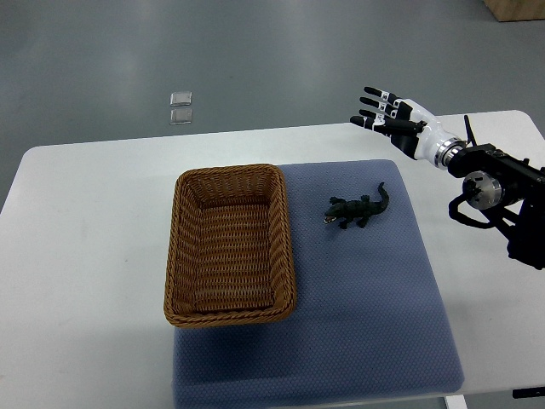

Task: Place crocodile in brown basket with right hand
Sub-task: 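Raise the open right hand above the table near the crocodile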

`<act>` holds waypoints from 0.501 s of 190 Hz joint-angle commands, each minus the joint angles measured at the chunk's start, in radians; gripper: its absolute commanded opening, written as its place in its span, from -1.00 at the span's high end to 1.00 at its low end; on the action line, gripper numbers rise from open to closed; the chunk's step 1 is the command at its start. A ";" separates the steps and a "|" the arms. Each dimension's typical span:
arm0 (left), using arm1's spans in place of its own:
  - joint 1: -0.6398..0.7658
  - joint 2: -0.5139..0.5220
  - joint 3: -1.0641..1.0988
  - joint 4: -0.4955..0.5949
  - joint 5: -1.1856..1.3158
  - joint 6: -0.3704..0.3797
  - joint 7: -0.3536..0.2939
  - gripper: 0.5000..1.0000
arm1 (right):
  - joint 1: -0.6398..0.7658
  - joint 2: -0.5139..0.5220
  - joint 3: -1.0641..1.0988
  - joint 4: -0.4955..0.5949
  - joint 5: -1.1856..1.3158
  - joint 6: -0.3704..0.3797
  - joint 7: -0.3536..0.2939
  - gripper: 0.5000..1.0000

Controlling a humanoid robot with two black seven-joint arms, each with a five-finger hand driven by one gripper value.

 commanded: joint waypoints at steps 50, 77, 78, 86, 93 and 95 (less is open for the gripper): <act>0.000 0.000 0.000 0.000 0.000 0.000 0.000 -1.00 | 0.012 0.002 0.000 0.022 -0.166 -0.005 0.046 -0.71; 0.000 0.000 0.000 0.000 -0.002 0.000 0.000 -1.00 | 0.021 -0.005 -0.003 0.022 -0.284 -0.002 0.077 -0.71; 0.000 0.000 0.000 0.000 -0.002 0.000 0.000 -1.00 | 0.021 -0.005 -0.003 0.022 -0.284 -0.002 0.077 -0.71; 0.000 0.000 0.000 0.000 0.000 0.000 0.000 -1.00 | 0.026 -0.011 -0.003 0.022 -0.322 0.001 0.097 -0.71; 0.000 0.000 0.000 0.000 -0.002 0.000 0.000 -1.00 | 0.031 -0.017 -0.005 0.022 -0.357 0.003 0.112 -0.71; 0.000 0.000 0.000 0.000 -0.002 0.000 0.000 -1.00 | 0.032 -0.019 -0.005 0.022 -0.367 0.003 0.114 -0.71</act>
